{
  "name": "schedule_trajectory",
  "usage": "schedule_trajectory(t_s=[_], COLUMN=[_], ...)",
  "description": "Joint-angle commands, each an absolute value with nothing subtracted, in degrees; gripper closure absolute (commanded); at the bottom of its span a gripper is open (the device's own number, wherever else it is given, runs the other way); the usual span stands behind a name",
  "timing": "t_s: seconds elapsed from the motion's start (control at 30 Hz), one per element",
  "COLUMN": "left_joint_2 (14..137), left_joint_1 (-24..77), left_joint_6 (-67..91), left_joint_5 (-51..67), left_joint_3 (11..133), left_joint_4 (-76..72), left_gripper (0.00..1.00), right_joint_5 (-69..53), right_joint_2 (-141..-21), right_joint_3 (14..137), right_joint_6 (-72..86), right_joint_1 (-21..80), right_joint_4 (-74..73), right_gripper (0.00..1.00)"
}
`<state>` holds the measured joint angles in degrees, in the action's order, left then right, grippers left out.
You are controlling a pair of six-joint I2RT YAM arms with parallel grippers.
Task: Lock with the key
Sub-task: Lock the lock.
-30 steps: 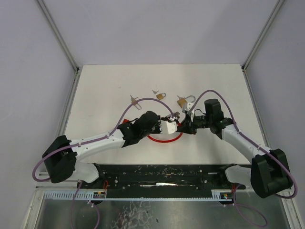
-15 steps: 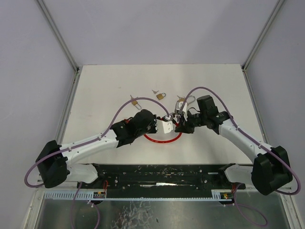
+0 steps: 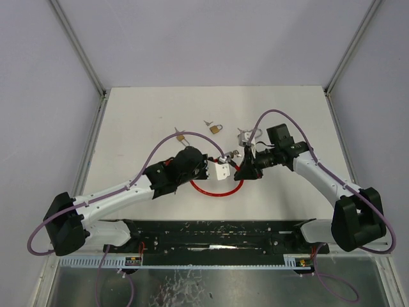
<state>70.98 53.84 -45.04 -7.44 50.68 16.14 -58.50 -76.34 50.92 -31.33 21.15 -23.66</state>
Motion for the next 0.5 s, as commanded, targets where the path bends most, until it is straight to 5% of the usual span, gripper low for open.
schedule_trajectory(t_s=[0.0, 0.23, 0.37, 0.47], left_joint_2=[71.1, 73.6, 74.6, 74.8], left_joint_1=[54.1, 55.3, 55.8, 56.0], left_joint_6=[-48.5, -47.8, -47.3, -47.8], left_joint_5=[-7.7, -7.7, -6.2, -6.3], left_joint_3=[50.6, 52.7, 53.9, 54.1], left_joint_4=[20.0, 21.5, 22.4, 22.9], left_gripper=[1.0, 1.0, 1.0, 1.0], right_joint_5=[-77.8, -44.5, -64.6, -68.6], right_joint_2=[-73.6, -69.3, -70.8, -69.6], right_joint_3=[55.1, 48.2, 51.3, 50.9], right_joint_6=[-38.8, -17.3, -29.4, -29.6], right_joint_1=[20.2, 20.2, 21.7, 22.4], right_joint_4=[-32.9, -8.1, -21.0, -20.4], right_gripper=[1.0, 1.0, 1.0, 1.0])
